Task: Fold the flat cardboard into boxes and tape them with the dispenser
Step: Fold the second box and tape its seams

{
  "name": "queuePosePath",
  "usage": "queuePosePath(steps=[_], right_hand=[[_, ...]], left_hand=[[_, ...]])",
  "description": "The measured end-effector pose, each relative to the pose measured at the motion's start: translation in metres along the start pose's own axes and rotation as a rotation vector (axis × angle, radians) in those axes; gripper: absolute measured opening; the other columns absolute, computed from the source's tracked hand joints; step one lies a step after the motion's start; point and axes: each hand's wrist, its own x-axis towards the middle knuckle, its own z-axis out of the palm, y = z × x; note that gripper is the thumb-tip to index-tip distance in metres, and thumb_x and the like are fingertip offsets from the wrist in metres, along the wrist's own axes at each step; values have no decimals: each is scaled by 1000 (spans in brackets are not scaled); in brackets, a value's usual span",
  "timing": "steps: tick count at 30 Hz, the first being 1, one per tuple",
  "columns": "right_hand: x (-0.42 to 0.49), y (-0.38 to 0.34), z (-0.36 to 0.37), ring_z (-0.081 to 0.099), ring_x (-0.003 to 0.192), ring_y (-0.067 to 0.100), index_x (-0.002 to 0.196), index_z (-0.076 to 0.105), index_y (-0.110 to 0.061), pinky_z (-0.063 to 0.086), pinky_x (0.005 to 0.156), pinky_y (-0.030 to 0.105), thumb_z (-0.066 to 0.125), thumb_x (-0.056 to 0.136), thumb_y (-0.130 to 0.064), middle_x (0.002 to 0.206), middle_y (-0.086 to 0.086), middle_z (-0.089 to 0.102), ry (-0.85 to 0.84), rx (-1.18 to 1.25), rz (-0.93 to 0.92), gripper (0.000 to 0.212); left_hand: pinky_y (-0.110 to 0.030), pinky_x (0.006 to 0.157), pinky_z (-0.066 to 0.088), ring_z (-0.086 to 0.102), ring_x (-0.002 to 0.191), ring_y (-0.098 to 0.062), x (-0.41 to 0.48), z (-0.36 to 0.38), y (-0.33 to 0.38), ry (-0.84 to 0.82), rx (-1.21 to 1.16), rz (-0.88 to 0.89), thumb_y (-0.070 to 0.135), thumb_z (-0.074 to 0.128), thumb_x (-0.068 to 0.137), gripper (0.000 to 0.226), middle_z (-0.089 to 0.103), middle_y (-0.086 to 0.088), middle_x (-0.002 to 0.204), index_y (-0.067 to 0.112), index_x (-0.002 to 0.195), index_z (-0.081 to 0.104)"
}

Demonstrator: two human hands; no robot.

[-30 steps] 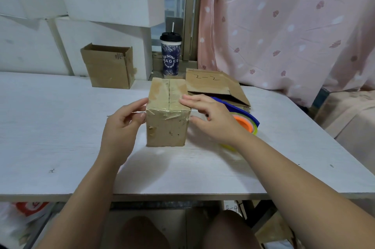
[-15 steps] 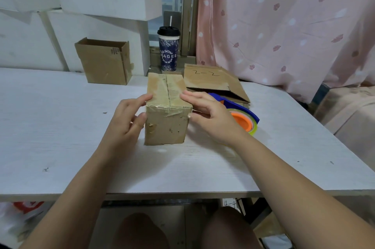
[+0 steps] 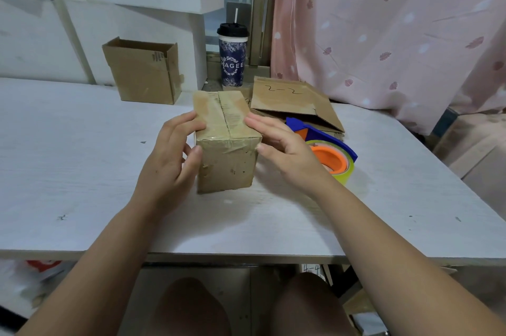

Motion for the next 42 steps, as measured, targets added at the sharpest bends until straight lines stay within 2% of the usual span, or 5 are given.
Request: queuePosePath(steps=[10,26,31,36,42], right_hand=[[2,2,5,39,133,2,134,54,-16,36,110,28,54,92,1,140,-9,45,32,34,-1,45],[-1,6,24,46,128,-2,114,63,-32,42,107,41,61,84,1,135,-13,53,176,277,10,44],[-5,2,23,45,130,2,118,60,-31,43,105,32,62,81,-11,139,-16,48,118,259,7,43],[4,-4,17,50,116,-10,110,67,-21,38,91,8,56,91,-24,128,-5,57,177,228,19,22],[12,0,20,61,110,12,92,69,-31,52,88,29,75,81,-17,119,-10,61,228,234,35,19]], left_hand=[[-14,66,41,49,71,-11,4,1,5,57,8,-36,25,42,80,34,47,3,124,7,106,56],[-7,66,40,50,77,1,0,2,0,35,-43,-44,20,60,83,30,44,0,131,18,112,50],[-26,81,41,50,106,-16,1,1,6,4,6,-61,57,64,77,67,44,1,134,3,115,53],[-29,95,41,51,111,6,17,0,28,46,-220,-341,60,41,79,34,59,19,116,28,82,50],[-10,87,32,40,110,14,30,1,27,-73,-272,-384,44,71,74,12,47,17,110,44,86,68]])
